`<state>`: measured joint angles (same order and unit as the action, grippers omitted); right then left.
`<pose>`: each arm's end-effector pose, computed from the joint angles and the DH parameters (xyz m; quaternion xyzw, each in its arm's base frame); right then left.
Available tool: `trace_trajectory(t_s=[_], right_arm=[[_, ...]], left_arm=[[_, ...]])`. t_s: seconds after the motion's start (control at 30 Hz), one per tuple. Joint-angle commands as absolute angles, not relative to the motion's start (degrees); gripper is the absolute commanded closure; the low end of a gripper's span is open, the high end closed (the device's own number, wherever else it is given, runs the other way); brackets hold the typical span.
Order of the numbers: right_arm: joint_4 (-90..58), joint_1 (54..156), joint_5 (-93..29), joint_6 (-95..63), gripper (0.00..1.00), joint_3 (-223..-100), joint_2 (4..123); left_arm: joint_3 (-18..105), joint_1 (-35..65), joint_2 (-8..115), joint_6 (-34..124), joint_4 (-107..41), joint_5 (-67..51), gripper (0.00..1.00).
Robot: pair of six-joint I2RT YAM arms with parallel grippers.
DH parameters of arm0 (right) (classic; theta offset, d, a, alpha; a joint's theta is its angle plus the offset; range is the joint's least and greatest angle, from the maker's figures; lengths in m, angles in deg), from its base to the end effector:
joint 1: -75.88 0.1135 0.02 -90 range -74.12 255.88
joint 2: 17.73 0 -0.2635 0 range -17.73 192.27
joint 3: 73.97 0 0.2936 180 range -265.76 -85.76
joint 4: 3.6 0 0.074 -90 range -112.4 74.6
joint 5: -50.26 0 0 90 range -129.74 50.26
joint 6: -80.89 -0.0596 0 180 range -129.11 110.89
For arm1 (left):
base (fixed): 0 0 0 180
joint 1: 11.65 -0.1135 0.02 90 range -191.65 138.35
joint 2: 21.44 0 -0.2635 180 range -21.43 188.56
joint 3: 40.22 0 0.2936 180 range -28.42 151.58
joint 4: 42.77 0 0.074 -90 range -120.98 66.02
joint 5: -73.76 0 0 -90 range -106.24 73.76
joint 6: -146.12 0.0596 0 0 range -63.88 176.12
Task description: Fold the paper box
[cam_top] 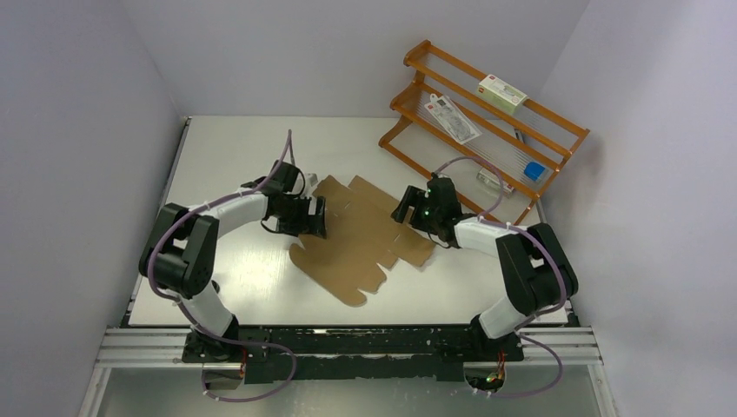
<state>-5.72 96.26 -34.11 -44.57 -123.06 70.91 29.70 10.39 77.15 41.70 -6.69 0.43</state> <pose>0.3164 0.1238 0.1013 0.0996 0.9060 0.2310 0.3403 0.3392 -0.1558 0.1146 0.0958 0.9613 -0.2020 0.1612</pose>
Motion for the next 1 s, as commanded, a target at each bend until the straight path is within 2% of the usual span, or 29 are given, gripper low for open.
trace_trajectory(t_s=[0.0,0.4,0.7,0.8,0.97], right_arm=[[-4.7,97.2,-33.6,-42.6,0.14,-128.1,74.8],[-8.8,97.9,-32.5,-35.3,0.13,-141.7,87.2],[-10.0,98.0,-30.5,-28.3,0.09,-147.5,90.7],[-11.1,98.0,-31.2,-27.0,0.08,-149.1,91.4],[-12.0,97.5,-34.8,-25.9,0.05,-149.7,89.2]], left_arm=[[25.1,10.2,72.6,38.8,-8.5,5.2,0.08],[11.5,11.9,59.9,32.0,-11.9,6.7,0.08],[1.7,14.6,48.5,24.3,-15.1,6.8,0.07],[2.6,14.6,45.5,24.4,-11.7,3.5,0.06],[12.2,12.8,46.7,32.3,-4.7,-7.7,0.03]])
